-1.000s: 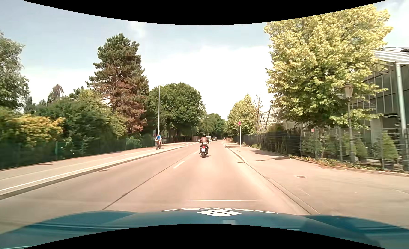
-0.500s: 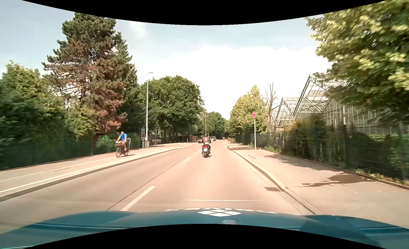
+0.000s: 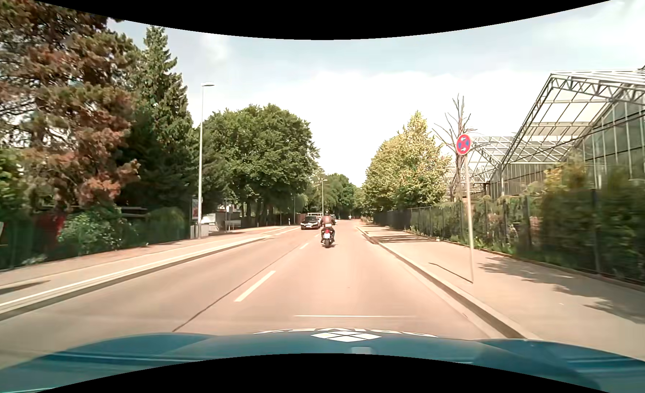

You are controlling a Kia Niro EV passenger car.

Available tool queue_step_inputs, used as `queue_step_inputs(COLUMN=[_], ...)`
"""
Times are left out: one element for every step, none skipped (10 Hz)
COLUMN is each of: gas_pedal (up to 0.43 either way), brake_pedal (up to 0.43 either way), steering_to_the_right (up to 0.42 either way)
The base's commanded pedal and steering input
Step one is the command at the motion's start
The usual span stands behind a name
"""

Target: Follow the waypoints while adhering to traffic rules and regulations

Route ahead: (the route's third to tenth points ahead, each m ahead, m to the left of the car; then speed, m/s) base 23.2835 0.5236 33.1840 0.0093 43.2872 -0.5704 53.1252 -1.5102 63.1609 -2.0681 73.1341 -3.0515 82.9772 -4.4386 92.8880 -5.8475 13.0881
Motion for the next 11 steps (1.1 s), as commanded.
queue_step_inputs(gas_pedal=[0.0, 0.0, 0.0, 0.0, 0.0, 0.0, 0.0, 0.0, 0.0, 0.0, 0.0], brake_pedal=[0.0, 0.0, 0.0, 0.0, 0.0, 0.0, 0.0, 0.0, 0.0, 0.0, 0.0], steering_to_the_right=[0.002, 0.002, 0.002, 0.003, 0.003, 0.003, 0.003, 0.003, 0.003, 0.003, 0.003])
